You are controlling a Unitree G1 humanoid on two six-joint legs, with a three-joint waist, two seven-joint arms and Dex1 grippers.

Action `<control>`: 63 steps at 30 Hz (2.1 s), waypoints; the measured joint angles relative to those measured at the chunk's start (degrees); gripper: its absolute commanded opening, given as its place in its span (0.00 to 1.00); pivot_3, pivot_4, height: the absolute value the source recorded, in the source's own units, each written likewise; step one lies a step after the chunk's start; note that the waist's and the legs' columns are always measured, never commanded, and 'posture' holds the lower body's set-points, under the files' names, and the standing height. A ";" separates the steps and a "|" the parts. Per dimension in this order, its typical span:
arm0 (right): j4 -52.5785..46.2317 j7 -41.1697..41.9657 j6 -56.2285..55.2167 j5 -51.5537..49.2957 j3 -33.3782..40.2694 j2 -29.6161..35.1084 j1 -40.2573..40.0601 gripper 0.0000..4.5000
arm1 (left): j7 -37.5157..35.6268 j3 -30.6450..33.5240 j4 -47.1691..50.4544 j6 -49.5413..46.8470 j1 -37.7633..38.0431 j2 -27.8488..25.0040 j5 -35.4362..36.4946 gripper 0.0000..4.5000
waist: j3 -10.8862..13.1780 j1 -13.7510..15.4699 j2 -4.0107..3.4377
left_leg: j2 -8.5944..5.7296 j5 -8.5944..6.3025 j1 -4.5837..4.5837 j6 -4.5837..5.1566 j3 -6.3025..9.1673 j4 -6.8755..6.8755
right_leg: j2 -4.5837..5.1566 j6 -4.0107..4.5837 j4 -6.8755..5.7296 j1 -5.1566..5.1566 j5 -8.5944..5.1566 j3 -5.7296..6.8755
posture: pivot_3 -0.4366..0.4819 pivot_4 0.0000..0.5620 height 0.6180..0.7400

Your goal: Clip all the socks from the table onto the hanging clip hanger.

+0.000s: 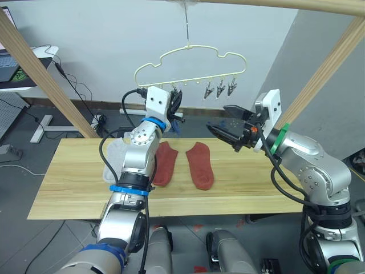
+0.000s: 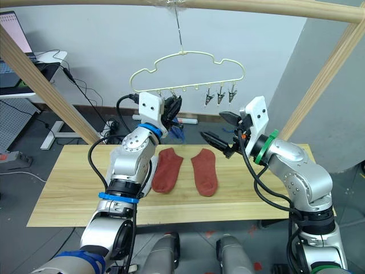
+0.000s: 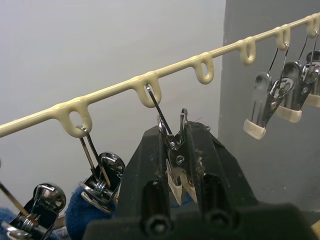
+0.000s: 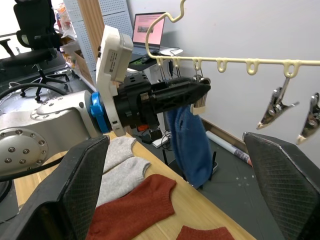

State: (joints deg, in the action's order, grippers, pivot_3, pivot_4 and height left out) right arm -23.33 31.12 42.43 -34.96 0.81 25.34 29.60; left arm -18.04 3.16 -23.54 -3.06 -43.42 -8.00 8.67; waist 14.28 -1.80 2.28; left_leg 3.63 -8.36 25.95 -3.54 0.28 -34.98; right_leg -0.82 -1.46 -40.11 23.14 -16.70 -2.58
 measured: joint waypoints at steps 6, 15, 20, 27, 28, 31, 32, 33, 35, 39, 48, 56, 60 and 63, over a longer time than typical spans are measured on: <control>0.00 -0.06 0.00 0.00 0.01 0.01 0.08 1.00 | 0.05 0.01 -1.83 0.93 -0.82 0.38 -0.07 0.57 | 0.00 -0.02 0.00 | 0.00 0.00 0.00 0.00 -0.01 0.00 | 0.00 0.00 -0.01 0.00 0.00 -0.01 | 0.42 0.32 1.00; -0.18 -0.35 0.00 0.00 0.05 0.12 -0.04 1.00 | -0.12 0.04 -3.55 1.15 -1.67 0.40 -0.03 0.57 | 0.00 -0.03 0.00 | 0.00 0.00 0.00 0.00 -0.01 -0.01 | 0.00 0.01 -0.01 0.00 0.00 -0.01 | 0.41 0.32 1.00; -0.21 -0.78 0.01 -0.02 0.09 0.15 -0.12 1.00 | -0.15 0.23 -3.77 1.12 -2.10 0.56 0.34 0.37 | 0.00 -0.03 0.00 | 0.00 0.00 0.00 0.00 -0.01 -0.01 | 0.00 0.01 -0.01 0.00 0.01 0.00 | 0.41 0.32 1.00; -0.47 -1.15 0.08 -0.09 0.10 0.20 -0.68 1.00 | -0.19 1.27 -3.78 0.79 -2.27 0.96 1.01 0.07 | 0.00 -0.03 0.00 | 0.00 0.00 0.00 0.00 -0.01 -0.01 | 0.00 0.01 -0.01 0.00 0.01 -0.01 | 0.41 0.33 1.00; -0.62 -1.16 0.09 -0.13 0.10 0.20 -0.82 1.00 | -0.20 1.28 -3.78 0.73 -2.27 0.96 1.15 0.07 | 0.00 -0.03 0.00 | 0.00 0.00 0.00 0.00 -0.01 -0.01 | 0.00 0.01 -0.01 0.00 0.01 -0.01 | 0.41 0.33 1.00; -0.66 -1.23 0.11 -0.16 0.10 0.17 -0.92 1.00 | -0.22 1.28 -3.77 0.48 -2.27 1.02 1.41 0.07 | 0.00 -0.04 0.00 | 0.00 0.00 0.00 0.00 -0.01 -0.01 | 0.00 0.01 -0.02 0.00 0.01 0.00 | 0.41 0.33 1.00; -0.67 -1.25 0.11 -0.16 0.10 0.11 -0.99 1.00 | -0.22 1.28 -3.75 0.26 -2.27 1.02 1.43 0.07 | 0.00 -0.04 0.00 | 0.00 0.00 0.00 0.00 -0.01 -0.02 | 0.00 0.01 -0.02 0.00 0.01 -0.01 | 0.41 0.33 1.00; -0.67 -1.27 0.11 -0.14 0.09 0.04 -1.06 1.00 | -0.22 1.28 -3.72 0.06 -2.27 1.02 1.44 0.07 | 0.00 -0.04 0.00 | 0.00 0.00 0.00 0.00 -0.01 -0.02 | 0.00 0.00 -0.02 0.00 0.01 -0.01 | 0.41 0.33 1.00; -0.67 -1.50 0.10 0.44 -0.44 -0.02 -1.22 1.00 | -0.24 1.29 -3.54 -0.38 -2.26 1.00 1.52 0.07 | 0.00 -0.03 0.00 | 0.00 0.00 0.00 0.00 -0.01 -0.02 | 0.00 0.01 -0.03 0.00 0.01 -0.01 | 0.42 0.34 1.00; 3.58 -3.91 -0.52 7.67 -6.99 -0.08 -1.30 1.00 | -0.36 1.86 -1.06 -4.36 -2.02 0.61 3.12 0.07 | -0.02 -0.07 0.01 | 0.01 0.01 -0.02 0.01 -0.01 -0.03 | -0.01 0.00 -0.05 0.00 0.01 -0.01 | 0.43 0.34 1.00; 45.03 -5.79 -13.21 25.42 -19.20 -12.47 8.70 1.00 | -2.67 11.51 10.64 -35.90 -1.92 -3.83 22.62 0.07 | -0.01 -0.61 0.01 | 0.01 0.03 -0.09 0.01 0.07 -0.12 | 0.00 0.01 -0.43 0.05 0.01 0.03 | 0.49 0.34 1.00; 76.37 -6.52 -25.97 32.03 -18.41 -22.30 17.56 1.00 | 0.91 22.59 15.43 -56.93 -1.42 -6.92 39.86 0.07 | -0.02 0.00 0.01 | 0.00 0.03 -0.10 -0.01 0.17 -0.11 | 0.03 0.02 -0.51 0.05 0.01 0.10 | 0.53 0.33 1.00; 82.48 -6.86 -30.30 34.13 -17.18 -23.81 18.78 0.81 | 3.50 23.59 18.35 -59.66 -0.16 -6.75 43.10 0.07 | -0.05 0.12 0.07 | -0.03 0.07 -0.17 -0.06 0.19 -0.16 | 0.08 0.02 -0.65 0.00 0.02 0.10 | 0.54 0.33 1.00; 83.53 -5.96 -31.55 34.87 -16.15 -23.76 18.67 0.56 | 4.46 23.64 18.84 -60.12 -0.02 -6.80 43.72 0.07 | -0.06 0.11 0.08 | -0.01 0.13 -0.23 -0.15 0.26 -0.16 | 0.03 0.05 -0.75 -0.01 0.03 0.12 | 0.54 0.33 1.00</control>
State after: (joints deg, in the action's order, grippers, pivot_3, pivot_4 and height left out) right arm 60.20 25.15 10.88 -0.08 -15.34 1.58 48.27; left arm -13.58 26.79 -4.70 -63.18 -43.44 -14.80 52.40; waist 14.22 -1.69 2.36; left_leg 3.62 -8.22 25.72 -3.69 0.54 -35.14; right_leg -0.80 -1.41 -40.86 23.13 -16.67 -2.46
